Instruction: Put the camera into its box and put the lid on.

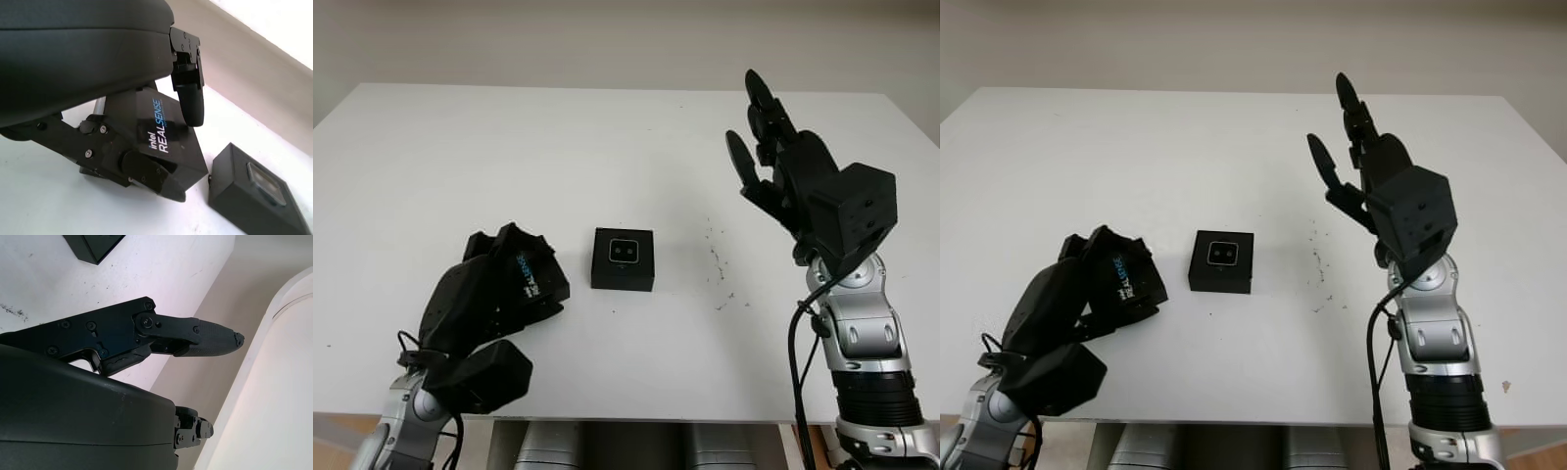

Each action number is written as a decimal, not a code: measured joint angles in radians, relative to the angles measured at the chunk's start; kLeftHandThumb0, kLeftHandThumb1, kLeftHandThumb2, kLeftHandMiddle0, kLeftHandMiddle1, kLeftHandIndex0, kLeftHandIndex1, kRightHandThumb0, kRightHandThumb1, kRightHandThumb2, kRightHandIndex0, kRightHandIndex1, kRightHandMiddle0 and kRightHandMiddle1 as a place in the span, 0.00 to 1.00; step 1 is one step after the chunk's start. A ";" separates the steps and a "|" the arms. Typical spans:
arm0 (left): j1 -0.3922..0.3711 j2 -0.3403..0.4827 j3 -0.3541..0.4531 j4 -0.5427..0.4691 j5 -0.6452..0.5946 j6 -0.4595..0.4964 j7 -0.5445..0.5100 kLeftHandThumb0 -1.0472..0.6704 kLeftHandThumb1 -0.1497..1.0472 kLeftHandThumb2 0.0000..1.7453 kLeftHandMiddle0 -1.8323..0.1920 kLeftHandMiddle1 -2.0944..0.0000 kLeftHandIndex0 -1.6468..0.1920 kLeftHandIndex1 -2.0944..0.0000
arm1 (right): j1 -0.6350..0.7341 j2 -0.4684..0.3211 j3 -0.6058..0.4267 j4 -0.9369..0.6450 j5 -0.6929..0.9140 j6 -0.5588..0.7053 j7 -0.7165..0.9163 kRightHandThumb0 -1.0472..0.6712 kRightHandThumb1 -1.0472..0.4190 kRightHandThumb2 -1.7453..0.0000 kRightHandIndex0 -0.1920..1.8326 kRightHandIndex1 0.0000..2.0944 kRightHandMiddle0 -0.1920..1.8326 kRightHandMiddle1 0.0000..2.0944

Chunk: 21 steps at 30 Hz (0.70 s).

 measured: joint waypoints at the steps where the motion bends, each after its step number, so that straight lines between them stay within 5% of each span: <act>1: -0.010 0.000 0.013 -0.006 -0.036 0.006 -0.023 0.54 1.00 0.04 0.77 0.22 0.80 0.28 | 0.000 0.000 0.000 0.000 -0.002 0.000 -0.002 0.20 0.00 0.71 0.08 0.03 0.11 0.01; 13: -0.214 0.057 0.105 -0.094 -0.249 0.205 -0.258 0.52 0.96 0.03 0.68 0.28 0.72 0.31 | 0.004 0.028 -0.008 0.022 0.095 -0.003 0.026 0.25 0.00 0.66 0.05 0.02 0.06 0.01; 21: -0.363 0.096 0.077 -0.054 -0.288 0.219 -0.374 0.53 0.95 0.03 0.66 0.32 0.70 0.33 | 0.025 0.037 -0.001 0.023 0.097 0.003 0.016 0.22 0.00 0.67 0.06 0.02 0.07 0.01</act>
